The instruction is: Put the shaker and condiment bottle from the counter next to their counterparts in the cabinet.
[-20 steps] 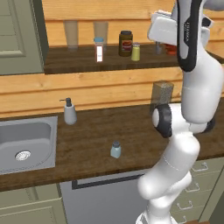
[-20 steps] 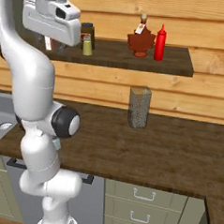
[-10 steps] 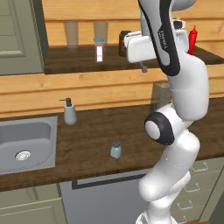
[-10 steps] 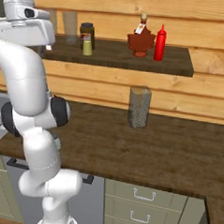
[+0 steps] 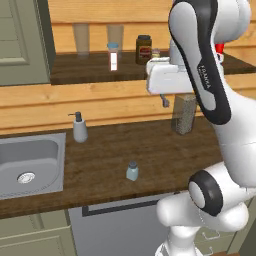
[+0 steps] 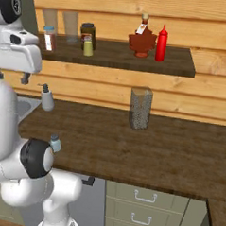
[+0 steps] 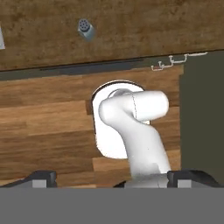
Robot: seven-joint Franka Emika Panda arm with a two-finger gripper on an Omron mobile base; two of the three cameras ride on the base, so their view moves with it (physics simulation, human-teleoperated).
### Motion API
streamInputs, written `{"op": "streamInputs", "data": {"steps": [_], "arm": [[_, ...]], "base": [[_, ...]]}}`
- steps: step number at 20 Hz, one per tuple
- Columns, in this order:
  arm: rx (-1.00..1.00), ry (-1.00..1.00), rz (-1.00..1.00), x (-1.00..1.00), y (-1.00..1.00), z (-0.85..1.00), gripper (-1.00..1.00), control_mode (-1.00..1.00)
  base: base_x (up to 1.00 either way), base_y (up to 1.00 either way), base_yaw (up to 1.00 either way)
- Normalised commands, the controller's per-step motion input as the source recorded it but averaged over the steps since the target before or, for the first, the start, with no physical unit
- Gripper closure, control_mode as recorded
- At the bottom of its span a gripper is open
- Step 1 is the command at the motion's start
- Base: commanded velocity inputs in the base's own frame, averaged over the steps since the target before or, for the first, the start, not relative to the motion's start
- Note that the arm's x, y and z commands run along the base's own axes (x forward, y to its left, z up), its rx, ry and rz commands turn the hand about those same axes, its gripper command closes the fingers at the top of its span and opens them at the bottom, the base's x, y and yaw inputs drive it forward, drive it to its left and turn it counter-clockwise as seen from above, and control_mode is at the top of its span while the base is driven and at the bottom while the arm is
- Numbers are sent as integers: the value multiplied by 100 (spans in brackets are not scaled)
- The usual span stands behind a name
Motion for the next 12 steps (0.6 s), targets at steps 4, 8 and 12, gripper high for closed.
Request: {"op": "streamInputs", "data": {"steps": [4, 8, 12], "arm": [[23, -39, -16, 19, 0, 0, -100, -100], [22, -7, -1, -16, 0, -4, -100, -100], [7, -1, 0, -65, 3, -70, -100, -100]], "base": [[0, 0, 0], [0, 0, 0], [0, 0, 0]]}}
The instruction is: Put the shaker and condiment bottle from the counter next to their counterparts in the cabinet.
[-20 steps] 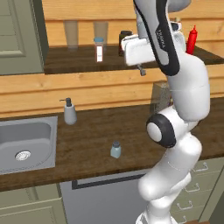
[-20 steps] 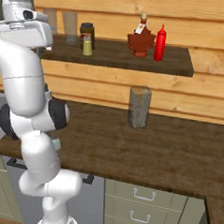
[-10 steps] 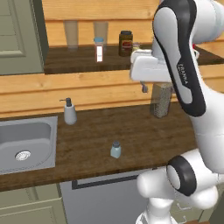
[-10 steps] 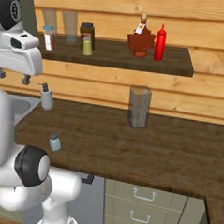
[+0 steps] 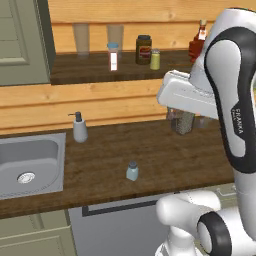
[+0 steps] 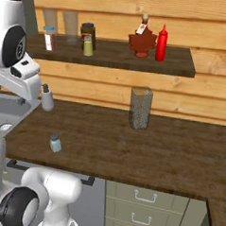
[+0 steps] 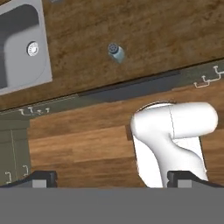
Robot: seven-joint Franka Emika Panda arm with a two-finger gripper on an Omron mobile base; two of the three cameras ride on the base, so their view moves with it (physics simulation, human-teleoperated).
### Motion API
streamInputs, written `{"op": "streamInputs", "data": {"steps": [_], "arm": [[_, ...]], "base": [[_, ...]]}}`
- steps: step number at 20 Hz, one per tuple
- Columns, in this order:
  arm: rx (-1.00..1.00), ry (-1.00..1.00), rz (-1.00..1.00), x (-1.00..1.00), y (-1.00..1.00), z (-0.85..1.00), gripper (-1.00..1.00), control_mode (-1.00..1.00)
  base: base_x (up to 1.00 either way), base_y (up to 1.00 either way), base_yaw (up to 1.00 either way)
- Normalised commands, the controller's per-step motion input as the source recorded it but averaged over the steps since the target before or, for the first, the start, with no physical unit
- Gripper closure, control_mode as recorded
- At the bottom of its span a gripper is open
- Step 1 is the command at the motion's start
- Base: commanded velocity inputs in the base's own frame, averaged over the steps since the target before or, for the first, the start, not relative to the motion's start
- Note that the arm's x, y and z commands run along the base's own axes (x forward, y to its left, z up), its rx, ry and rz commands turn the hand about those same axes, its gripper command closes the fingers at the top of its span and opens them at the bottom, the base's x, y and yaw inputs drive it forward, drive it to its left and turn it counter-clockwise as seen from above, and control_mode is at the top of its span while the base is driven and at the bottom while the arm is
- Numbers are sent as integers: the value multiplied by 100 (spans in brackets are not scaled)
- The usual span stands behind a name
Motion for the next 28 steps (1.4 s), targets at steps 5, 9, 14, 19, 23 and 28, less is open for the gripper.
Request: {"op": "streamInputs", "data": {"steps": [5, 9, 14, 19, 23, 28], "arm": [[-1, -2, 0, -99, 9, -100, -100, -100], [4, -1, -1, -52, 1, -74, -100, -100], [8, 0, 0, 6, 0, -6, -100, -100], [-1, -2, -1, 74, 0, 0, -100, -100], [-2, -3, -2, 75, 0, -1, -100, -100], [3, 0, 0, 2, 15, -16, -100, -100]], "base": [[0, 0, 0], [0, 0, 0], [0, 0, 0], [0, 0, 0], [0, 0, 0], [0, 0, 0]]}}
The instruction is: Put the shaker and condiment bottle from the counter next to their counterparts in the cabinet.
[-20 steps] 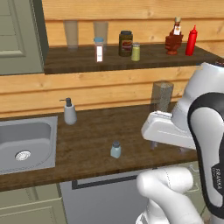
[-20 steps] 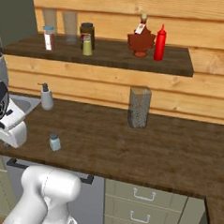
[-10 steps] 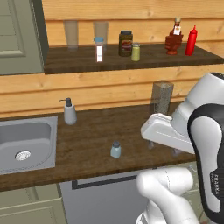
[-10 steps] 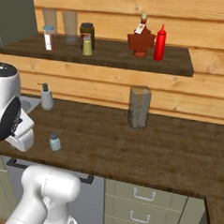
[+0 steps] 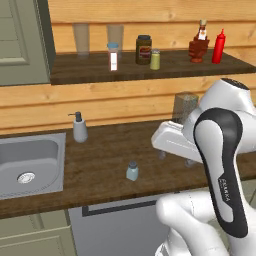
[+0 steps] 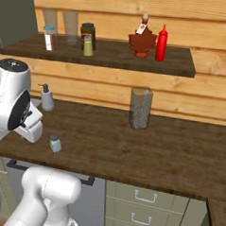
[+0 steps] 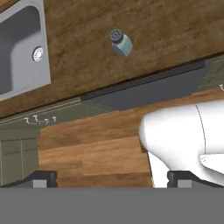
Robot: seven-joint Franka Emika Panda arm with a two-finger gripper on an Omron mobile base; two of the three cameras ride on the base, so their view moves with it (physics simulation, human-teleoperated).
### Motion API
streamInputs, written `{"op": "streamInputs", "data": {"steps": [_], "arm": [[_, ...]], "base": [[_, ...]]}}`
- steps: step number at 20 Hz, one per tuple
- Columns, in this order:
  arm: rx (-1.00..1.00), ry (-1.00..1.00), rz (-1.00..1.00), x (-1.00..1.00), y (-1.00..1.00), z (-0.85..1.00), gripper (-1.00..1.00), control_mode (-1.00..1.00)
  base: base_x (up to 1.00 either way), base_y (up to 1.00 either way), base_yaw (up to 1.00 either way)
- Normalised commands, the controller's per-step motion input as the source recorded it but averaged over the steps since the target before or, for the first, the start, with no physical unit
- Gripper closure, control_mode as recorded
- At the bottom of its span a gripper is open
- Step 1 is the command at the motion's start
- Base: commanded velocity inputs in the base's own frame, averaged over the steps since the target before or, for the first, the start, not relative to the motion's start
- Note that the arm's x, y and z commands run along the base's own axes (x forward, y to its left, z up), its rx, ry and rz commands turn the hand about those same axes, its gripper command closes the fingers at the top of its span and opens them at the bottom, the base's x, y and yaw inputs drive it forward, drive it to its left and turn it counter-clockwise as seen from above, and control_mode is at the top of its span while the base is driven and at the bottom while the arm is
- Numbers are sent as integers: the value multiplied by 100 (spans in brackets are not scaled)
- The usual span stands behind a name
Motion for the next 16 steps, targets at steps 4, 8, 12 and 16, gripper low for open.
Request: {"op": "streamInputs", "data": {"steps": [4, 8, 12, 16], "arm": [[-4, -20, 0, 18, 0, -33, -100, -100], [-18, -47, -2, 9, 0, -46, -100, -100], [-7, -30, -1, 1, 4, -33, -100, -100], [4, -2, 0, 8, 1, -1, -100, -100]], "base": [[0, 0, 0], [0, 0, 0], [0, 0, 0], [0, 0, 0]]}}
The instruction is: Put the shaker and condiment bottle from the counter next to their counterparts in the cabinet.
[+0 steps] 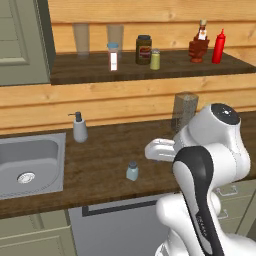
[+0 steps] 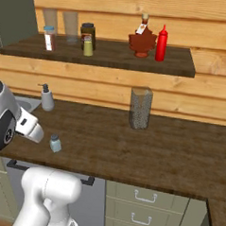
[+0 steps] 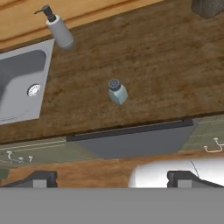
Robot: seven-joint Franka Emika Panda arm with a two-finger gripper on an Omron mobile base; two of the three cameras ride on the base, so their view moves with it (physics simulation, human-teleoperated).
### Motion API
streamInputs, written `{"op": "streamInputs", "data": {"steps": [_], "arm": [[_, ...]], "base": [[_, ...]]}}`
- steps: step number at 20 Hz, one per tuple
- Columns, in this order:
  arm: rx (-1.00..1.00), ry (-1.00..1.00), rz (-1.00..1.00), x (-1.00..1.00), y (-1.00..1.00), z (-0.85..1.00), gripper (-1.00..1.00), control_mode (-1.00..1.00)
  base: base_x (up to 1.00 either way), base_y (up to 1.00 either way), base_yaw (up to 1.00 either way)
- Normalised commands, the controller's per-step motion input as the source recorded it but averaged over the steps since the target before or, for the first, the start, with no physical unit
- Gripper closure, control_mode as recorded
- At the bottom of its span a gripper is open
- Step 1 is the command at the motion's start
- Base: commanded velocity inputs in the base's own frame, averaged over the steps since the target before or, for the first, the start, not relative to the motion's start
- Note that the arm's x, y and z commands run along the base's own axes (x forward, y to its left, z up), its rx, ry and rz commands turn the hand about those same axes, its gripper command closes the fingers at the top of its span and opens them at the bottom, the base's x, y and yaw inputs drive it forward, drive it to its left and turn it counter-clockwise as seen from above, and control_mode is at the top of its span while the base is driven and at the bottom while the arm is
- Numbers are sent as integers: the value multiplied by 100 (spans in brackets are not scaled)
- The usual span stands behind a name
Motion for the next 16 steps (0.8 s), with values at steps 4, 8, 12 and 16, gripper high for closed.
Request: {"op": "streamInputs", "data": {"steps": [4, 8, 12, 16], "arm": [[0, -3, 0, 46, 0, -7, -100, -100], [1, -1, 0, 21, 0, -16, -100, -100], [6, 0, 0, 0, 1, -21, -100, -100], [0, 1, 0, -8, 0, -82, -100, -100]], "base": [[0, 0, 0], [0, 0, 0], [0, 0, 0], [0, 0, 0]]}}
